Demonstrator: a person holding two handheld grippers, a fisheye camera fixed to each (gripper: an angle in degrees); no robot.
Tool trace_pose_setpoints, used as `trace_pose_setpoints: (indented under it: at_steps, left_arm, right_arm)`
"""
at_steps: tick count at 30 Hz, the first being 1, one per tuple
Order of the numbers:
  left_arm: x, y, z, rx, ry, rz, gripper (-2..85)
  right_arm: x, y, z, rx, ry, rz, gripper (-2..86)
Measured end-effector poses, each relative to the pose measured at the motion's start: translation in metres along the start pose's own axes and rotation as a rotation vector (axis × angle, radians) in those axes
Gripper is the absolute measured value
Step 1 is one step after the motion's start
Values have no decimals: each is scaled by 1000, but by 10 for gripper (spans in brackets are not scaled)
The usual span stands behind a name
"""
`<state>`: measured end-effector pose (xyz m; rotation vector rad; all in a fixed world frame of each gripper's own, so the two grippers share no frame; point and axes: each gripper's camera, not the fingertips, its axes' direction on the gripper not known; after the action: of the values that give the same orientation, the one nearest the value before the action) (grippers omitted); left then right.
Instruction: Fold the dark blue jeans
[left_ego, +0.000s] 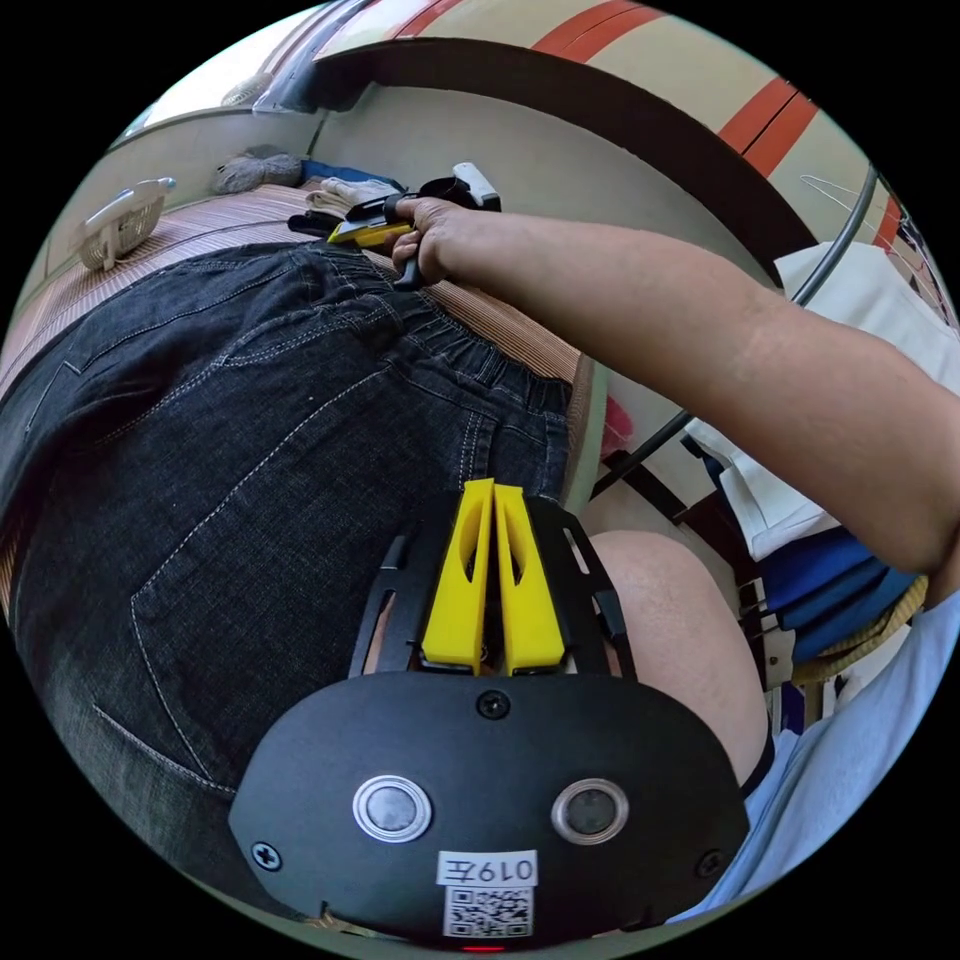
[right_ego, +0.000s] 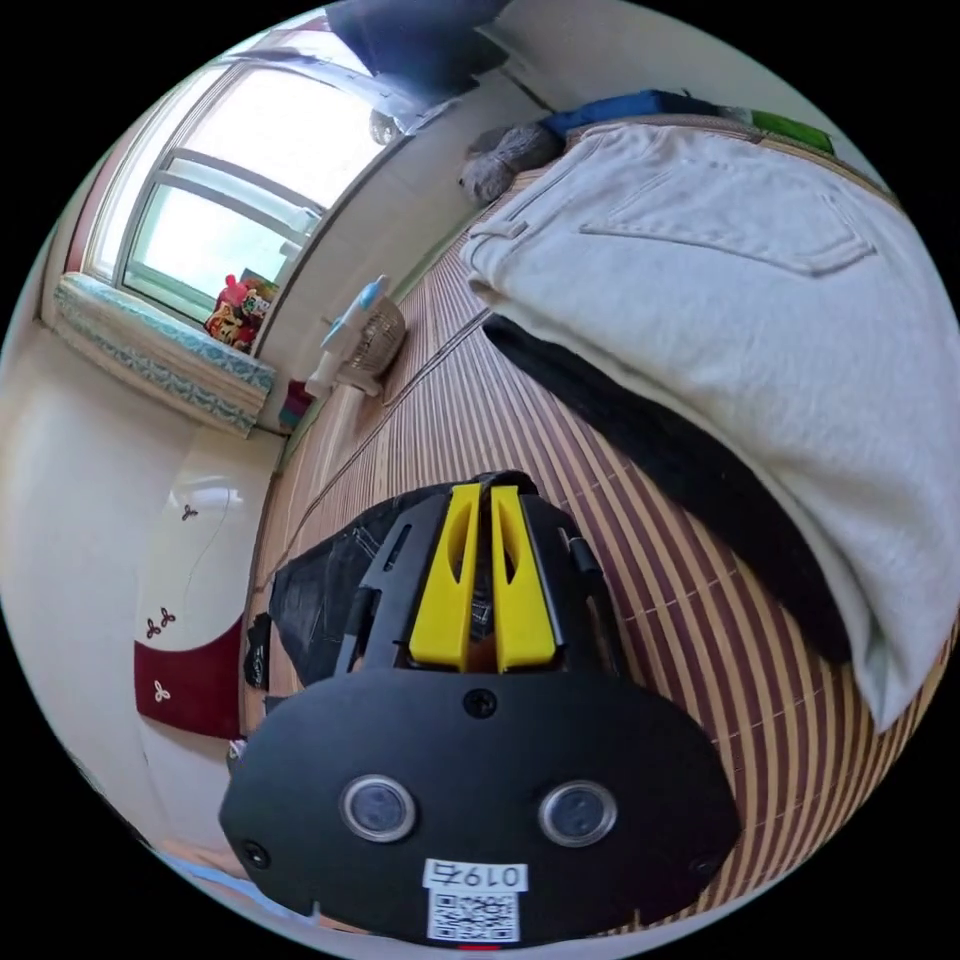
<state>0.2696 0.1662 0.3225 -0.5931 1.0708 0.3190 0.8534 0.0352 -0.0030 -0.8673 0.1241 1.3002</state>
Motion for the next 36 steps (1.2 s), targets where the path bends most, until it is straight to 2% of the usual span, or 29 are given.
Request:
trace_pose_setpoints:
  at_steps: [7, 13, 15, 20, 23, 26, 36]
  left_arm:
    - [-5, 2, 0, 5, 9, -9, 4]
    - [-4, -2, -8, -12, 20, -28, 5]
    - [4, 0, -23, 26, 42, -18, 5]
    - [5, 14, -51, 99, -19, -64, 5]
    - [-9, 23, -58, 89, -41, -142, 6]
    - [-21, 34, -72, 126, -58, -221, 6]
    - [-32, 61, -89, 102, -118, -317, 7]
  right_arm:
    - [-25, 19, -52, -53, 11, -156, 63]
    - [-48, 116, -111, -122, 101, -398, 58]
    - [-46, 164, -118, -201, 147, -460, 60]
    - [-17, 221, -127, -271, 222, -436, 69]
    - [-2, 228, -124, -307, 165, -398, 69]
    - [5, 229, -107, -363, 239, -402, 69]
    - [42, 221, -93, -424, 60, -307, 58]
